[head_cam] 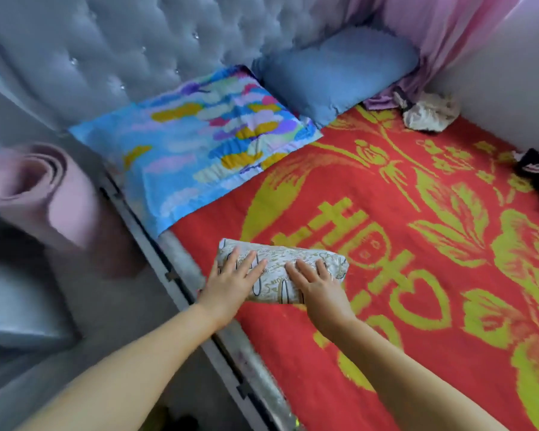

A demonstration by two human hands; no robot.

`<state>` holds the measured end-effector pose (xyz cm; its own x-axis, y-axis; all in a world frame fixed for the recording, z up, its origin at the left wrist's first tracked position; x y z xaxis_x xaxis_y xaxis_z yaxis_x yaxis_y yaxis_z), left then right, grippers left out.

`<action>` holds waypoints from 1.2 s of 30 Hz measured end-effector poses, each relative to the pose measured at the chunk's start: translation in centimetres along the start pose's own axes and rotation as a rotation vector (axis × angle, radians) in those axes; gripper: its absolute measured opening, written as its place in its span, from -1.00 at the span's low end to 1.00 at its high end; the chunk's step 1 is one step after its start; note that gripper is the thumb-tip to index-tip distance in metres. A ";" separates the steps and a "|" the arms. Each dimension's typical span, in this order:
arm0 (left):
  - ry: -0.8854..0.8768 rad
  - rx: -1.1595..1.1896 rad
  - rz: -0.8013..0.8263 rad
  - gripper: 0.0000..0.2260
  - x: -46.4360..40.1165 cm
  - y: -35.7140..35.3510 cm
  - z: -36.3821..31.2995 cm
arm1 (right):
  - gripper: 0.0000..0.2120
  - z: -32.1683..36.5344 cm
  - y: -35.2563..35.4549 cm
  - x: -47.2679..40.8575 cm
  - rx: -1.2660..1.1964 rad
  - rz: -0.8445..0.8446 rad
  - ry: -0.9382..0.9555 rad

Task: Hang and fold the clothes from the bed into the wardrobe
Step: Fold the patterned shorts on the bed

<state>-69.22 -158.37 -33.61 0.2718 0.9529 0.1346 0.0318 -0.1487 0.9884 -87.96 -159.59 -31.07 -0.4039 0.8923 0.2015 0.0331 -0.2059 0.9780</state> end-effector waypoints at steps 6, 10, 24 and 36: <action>0.336 0.033 0.038 -0.22 18.0 1.8 10.8 | -0.19 18.7 1.5 1.2 0.024 0.073 0.345; 0.524 0.042 0.001 -0.27 30.3 3.7 16.8 | -0.27 31.6 2.2 3.1 0.072 0.046 0.518; 0.968 0.016 0.070 -0.24 79.0 0.6 33.6 | -0.18 78.6 -3.6 21.5 0.060 0.113 1.007; 0.941 0.073 0.175 -0.25 85.3 -9.8 50.1 | -0.10 94.9 -14.6 15.2 0.046 0.218 0.984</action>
<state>1.84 -88.89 -35.35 -0.6045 0.7324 0.3133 0.1329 -0.2950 0.9462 -7.86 -104.92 -37.16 -0.9591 0.1046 0.2630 0.2233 -0.2912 0.9302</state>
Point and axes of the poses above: each hand's wrist, its own x-axis away from the middle knuckle, its own y-axis out of the back of the hand, z = x × y, the point moved 4 cm from there along -x, towards the middle knuckle, and after that the axes turned 9 degrees about -z, right-handed, at the moved point
